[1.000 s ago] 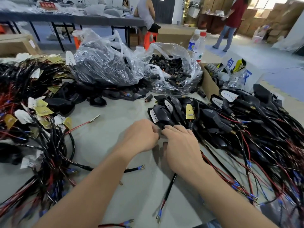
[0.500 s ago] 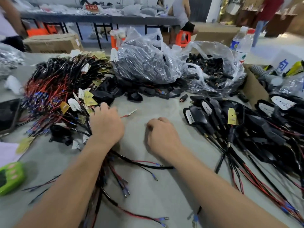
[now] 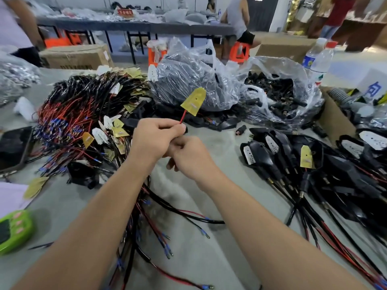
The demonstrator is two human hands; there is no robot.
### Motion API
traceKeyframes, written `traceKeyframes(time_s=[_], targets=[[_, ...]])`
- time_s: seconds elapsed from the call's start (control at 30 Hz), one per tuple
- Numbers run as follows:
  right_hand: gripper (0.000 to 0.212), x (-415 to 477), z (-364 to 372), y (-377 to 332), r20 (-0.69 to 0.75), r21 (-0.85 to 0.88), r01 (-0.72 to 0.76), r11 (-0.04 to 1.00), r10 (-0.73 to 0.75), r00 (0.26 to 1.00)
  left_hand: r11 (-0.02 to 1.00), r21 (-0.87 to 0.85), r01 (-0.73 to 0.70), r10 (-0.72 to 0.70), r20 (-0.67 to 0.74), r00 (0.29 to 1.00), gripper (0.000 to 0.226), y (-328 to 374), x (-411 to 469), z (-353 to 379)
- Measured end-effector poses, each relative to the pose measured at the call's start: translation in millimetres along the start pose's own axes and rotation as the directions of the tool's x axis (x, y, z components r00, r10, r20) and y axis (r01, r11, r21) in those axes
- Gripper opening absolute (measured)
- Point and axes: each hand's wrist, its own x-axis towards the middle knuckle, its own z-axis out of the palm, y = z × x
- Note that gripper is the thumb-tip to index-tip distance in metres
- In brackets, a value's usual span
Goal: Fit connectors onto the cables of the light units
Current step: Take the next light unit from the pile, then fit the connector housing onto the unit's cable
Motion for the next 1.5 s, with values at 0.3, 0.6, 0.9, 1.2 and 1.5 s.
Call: traceKeyframes(time_s=[0.3, 0.6, 0.9, 1.2, 1.5], targets=[[0.029, 38, -54, -13, -0.476, 0.453, 0.097, 0.886, 0.149, 0.867, 0.963, 0.240, 0.124, -0.174, 0.200, 0.964, 0.025, -47, -28, -7], [0.030, 42, -127, -18, -0.382, 0.335, 0.052, 0.941, 0.085, 0.920, 0.966, 0.170, 0.195, -0.231, 0.226, 0.947, 0.023, -39, -1, -9], [0.029, -2, -93, 39, -0.209, 0.033, -0.072, 0.997, 0.077, 0.975, 0.552, 0.770, -0.319, 0.057, 0.346, 0.936, 0.073, -47, 73, 24], [0.014, -4, -119, 26, -0.143, 0.190, -0.116, 0.975, 0.144, 0.979, 0.490, 0.866, -0.100, -0.001, 0.115, 0.993, 0.036, -48, 60, 39], [0.025, 5, -130, 24, -0.350, 0.422, 0.098, 0.901, 0.063, 0.935, 0.947, -0.157, 0.279, -0.231, 0.271, 0.934, 0.024, -5, -3, 43]])
